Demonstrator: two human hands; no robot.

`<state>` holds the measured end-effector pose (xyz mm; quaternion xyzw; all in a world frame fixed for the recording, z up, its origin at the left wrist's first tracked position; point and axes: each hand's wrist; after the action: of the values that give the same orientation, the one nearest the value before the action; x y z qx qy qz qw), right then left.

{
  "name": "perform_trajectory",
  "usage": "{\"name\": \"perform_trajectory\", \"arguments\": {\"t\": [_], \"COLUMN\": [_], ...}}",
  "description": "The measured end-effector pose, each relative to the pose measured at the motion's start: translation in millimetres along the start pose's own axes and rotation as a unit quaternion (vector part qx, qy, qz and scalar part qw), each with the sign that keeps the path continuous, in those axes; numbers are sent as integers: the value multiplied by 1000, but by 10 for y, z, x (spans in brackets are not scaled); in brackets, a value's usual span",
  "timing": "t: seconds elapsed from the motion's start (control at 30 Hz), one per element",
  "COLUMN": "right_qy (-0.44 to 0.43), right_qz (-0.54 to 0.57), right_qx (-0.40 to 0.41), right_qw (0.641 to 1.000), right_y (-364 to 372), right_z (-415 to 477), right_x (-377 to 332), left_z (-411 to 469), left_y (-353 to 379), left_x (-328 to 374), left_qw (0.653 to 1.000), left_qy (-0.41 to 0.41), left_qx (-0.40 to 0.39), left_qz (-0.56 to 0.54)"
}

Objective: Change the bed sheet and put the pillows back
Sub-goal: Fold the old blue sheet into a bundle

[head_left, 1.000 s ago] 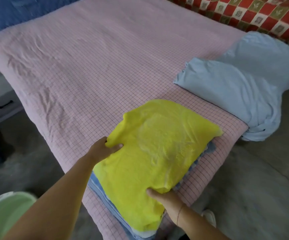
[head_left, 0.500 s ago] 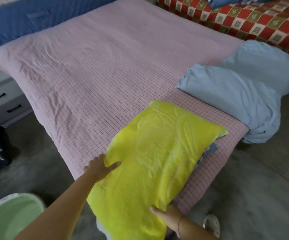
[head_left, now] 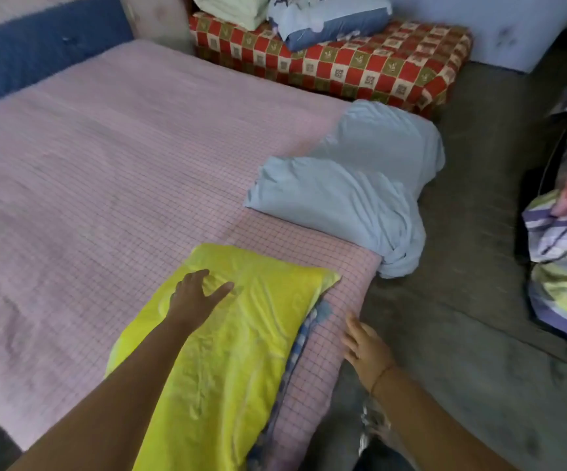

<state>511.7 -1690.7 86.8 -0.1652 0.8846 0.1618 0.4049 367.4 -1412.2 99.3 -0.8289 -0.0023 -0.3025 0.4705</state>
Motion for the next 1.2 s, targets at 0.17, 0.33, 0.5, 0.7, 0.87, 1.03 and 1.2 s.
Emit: {"name": "perform_trajectory", "arguments": {"t": [0.17, 0.33, 0.5, 0.7, 0.87, 1.03, 1.2], "right_qy": [17, 27, 49, 145, 168, 183, 192], "right_qz": [93, 103, 121, 181, 252, 297, 407], "right_qx": [29, -4, -32, -11, 25, 121, 194], "right_qw": [995, 994, 991, 973, 953, 929, 872], "right_y": [-640, -922, -1071, -997, -929, -870, -995], "right_z": [625, 1314, 2019, 2608, 3105, 3415, 3582], "right_x": [-410, -803, -1055, -1089, -1177, -1260, -1348], "left_z": [476, 977, 1385, 1932, 2499, 2898, 3203], "left_y": [513, 1114, 1595, 1941, 2064, 2093, 2073], "left_x": [996, 1840, 2350, 2407, 2479, 2577, 2842], "left_qw": [990, 977, 966, 850, 775, 764, 771], "left_qy": [-12, -67, -110, -259, -294, -272, -299], "left_qx": [-26, -42, -65, -141, -139, -117, -41], "left_qz": [-141, -199, -223, -437, -542, -573, -560]}}
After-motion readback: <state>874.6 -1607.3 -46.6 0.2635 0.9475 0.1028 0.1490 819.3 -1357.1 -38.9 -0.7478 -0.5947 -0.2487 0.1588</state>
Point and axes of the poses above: each hand's wrist, its own z-axis towards the middle knuckle, its own y-axis out of the palm, x = y × z, and after that the axes turned 5 degrees about -y, right-handed
